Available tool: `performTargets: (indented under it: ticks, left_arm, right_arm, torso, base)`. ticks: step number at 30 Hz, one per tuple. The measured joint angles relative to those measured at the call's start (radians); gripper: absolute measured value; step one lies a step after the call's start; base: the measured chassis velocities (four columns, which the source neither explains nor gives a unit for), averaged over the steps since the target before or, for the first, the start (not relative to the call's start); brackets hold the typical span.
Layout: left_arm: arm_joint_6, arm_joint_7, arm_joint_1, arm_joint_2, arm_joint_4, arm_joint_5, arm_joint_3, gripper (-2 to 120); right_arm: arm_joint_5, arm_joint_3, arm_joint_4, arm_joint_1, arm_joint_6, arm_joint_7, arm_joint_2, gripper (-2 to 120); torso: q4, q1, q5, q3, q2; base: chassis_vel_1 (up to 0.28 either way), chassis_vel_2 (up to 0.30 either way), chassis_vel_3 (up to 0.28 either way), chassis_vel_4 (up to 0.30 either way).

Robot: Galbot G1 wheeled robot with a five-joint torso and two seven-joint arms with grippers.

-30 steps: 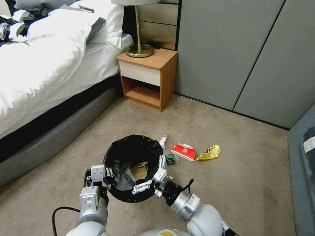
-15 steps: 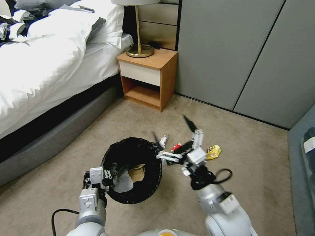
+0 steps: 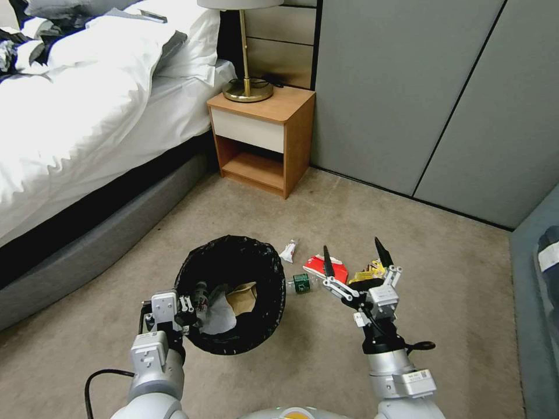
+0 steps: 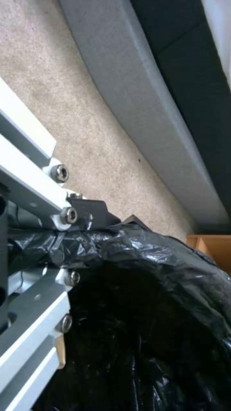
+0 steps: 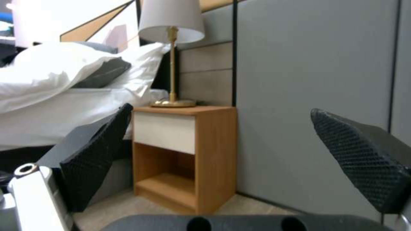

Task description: Pick up the trash bin, then pick up the garbage from the floor and place it into the trash bin.

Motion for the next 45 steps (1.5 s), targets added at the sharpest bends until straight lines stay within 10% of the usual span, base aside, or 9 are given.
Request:
performTargets:
  ticks: [45]
  left_arm:
    - [0.000,0.002,-0.001,-0.008,-0.003,0.031,0.024,1]
  right_arm:
    - [0.037,0.107,-0.053,0.027,0.074,-0.055,-0.012,100]
  torso:
    - [0.0000,0.000,-0.0002,0.000,0.000]
  base:
    - [-0.086,0.087,0.084,-0.086]
